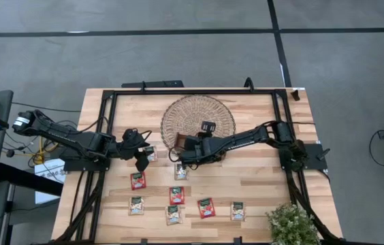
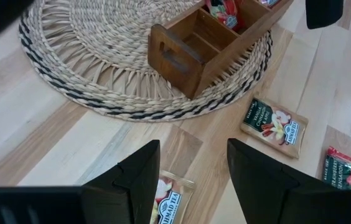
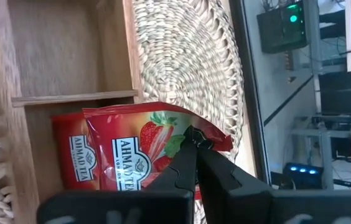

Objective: Pick & Place Tea
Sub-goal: Put the red tea bag into the middle section of the wooden organizer

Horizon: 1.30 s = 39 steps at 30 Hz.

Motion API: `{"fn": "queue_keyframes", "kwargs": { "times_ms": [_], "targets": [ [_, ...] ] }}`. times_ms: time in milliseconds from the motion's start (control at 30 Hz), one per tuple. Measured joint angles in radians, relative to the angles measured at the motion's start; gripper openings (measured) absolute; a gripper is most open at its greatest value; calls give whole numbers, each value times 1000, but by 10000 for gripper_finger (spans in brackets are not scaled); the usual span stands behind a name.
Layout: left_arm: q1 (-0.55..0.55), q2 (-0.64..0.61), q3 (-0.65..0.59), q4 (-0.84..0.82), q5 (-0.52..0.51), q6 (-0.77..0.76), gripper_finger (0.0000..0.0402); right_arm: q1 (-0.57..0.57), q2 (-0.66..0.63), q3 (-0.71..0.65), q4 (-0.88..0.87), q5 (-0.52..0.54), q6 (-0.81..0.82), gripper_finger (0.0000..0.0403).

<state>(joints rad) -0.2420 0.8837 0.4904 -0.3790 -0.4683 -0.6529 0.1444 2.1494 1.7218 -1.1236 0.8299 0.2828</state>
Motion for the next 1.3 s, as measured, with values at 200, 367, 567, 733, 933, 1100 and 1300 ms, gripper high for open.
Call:
{"fn": "queue_keyframes", "kwargs": {
  "times_ms": [200, 367, 567, 733, 933, 1100, 1300],
  "targets": [
    [0, 0, 0, 0, -6, 13, 179, 2, 0, 0, 1, 7, 16, 0],
    [0, 0, 0, 0, -7, 13, 179, -2, 18, 0, 6, 15, 38, 0],
    [0, 0, 0, 1, -7, 13, 179, 0, 53, -2, -34, 21, 34, 0],
    [0, 0, 0, 8, -7, 13, 179, 4, 59, -2, -22, 37, 74, 0],
    [0, 0, 0, 8, -7, 13, 179, 4, 64, -1, -20, -16, 127, 0],
    [0, 0, 0, 7, -7, 13, 179, 3, 64, -1, -21, -19, 128, 0],
    [0, 0, 0, 8, -7, 13, 179, -4, 64, -1, -26, -18, 65, 0]
  ]
}}
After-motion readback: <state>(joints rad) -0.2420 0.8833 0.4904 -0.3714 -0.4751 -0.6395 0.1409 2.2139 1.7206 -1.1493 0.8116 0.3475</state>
